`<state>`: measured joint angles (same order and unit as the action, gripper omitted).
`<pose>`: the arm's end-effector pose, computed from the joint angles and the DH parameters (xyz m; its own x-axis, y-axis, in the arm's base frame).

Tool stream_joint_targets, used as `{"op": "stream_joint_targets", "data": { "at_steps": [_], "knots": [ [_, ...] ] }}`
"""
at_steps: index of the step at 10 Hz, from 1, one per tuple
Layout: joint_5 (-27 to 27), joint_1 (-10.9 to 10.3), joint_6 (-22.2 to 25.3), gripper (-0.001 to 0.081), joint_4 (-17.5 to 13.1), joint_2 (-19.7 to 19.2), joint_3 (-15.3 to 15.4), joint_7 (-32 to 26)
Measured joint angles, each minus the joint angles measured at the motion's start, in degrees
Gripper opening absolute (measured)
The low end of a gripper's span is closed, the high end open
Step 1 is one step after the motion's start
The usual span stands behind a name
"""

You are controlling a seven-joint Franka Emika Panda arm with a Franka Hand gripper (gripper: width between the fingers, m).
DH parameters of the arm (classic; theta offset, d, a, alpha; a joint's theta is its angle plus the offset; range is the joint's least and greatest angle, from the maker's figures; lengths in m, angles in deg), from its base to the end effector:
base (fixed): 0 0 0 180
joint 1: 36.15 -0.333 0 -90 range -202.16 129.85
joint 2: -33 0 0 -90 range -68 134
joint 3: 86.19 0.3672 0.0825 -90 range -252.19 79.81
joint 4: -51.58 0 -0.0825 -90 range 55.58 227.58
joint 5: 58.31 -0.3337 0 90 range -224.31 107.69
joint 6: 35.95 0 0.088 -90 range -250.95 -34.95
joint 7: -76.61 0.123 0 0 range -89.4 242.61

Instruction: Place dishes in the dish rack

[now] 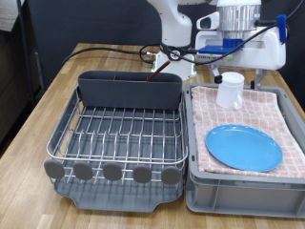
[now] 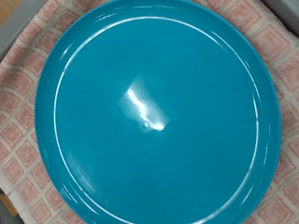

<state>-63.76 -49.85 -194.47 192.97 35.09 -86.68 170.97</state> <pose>0.4610 0.1046 0.4165 0.0857 -0.9925 -0.0869 -0.9456 -0.0536 -0.3207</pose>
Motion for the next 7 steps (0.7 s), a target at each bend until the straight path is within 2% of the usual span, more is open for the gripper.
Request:
{"op": "stream_joint_targets", "data": {
  "at_steps": [2, 3, 7],
  "knots": [
    [-10.2, -0.2, -7.6, 0.0802, 2.2, -2.6, 0.4, -10.9],
    [-13.1, -0.2, -9.4, 0.0802, 2.9, -3.6, 0.6, -14.2],
    [-18.2, -0.1, -10.3, 0.0802, 4.3, -4.9, 0.6, -20.1]
  ]
}}
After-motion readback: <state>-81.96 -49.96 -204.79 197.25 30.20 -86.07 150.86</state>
